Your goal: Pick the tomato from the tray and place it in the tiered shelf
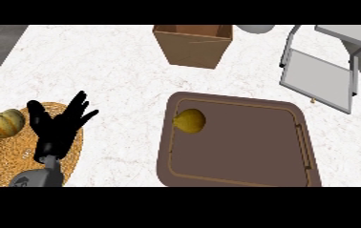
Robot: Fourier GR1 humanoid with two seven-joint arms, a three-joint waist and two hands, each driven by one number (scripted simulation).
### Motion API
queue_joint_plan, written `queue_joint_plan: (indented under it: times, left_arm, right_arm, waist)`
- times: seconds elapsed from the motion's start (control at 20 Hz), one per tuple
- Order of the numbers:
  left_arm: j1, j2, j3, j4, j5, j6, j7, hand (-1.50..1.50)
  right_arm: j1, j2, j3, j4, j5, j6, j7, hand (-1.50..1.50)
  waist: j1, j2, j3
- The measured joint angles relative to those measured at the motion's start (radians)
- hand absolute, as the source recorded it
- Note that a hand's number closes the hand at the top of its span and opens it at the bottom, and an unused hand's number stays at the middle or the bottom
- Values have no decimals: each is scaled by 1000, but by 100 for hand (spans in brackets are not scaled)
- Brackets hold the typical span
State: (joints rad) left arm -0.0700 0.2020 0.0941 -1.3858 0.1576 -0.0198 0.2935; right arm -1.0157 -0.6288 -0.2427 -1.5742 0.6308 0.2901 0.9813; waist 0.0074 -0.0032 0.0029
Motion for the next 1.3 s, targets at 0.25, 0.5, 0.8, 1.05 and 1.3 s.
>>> queue_joint_plan:
  times: [0.25,0.5,0.8,1.05,1.3]
  left_arm:
    - [5,-9,-11,-6,-12,1,-6,0]
    - [5,-8,-8,-12,-15,0,-2,0]
    - [-4,-16,-8,3,-29,9,-9,0]
    - [-10,-19,-7,4,-31,6,-9,0]
    - [7,-33,-17,-8,-43,12,-29,0]
  right_arm:
    - [-77,-83,-39,199,-5,15,-89,150]
    - [-98,-140,-57,354,-22,44,-199,150]
    - [-112,-167,-34,531,15,1,-347,150]
    - [-138,-178,-27,672,55,-71,-445,150]
    - [-140,-179,-21,782,90,-144,-532,150]
  waist:
    - [6,2,0]
    - [6,3,0]
    - [11,4,2]
    - [16,5,3]
    - [16,4,3]
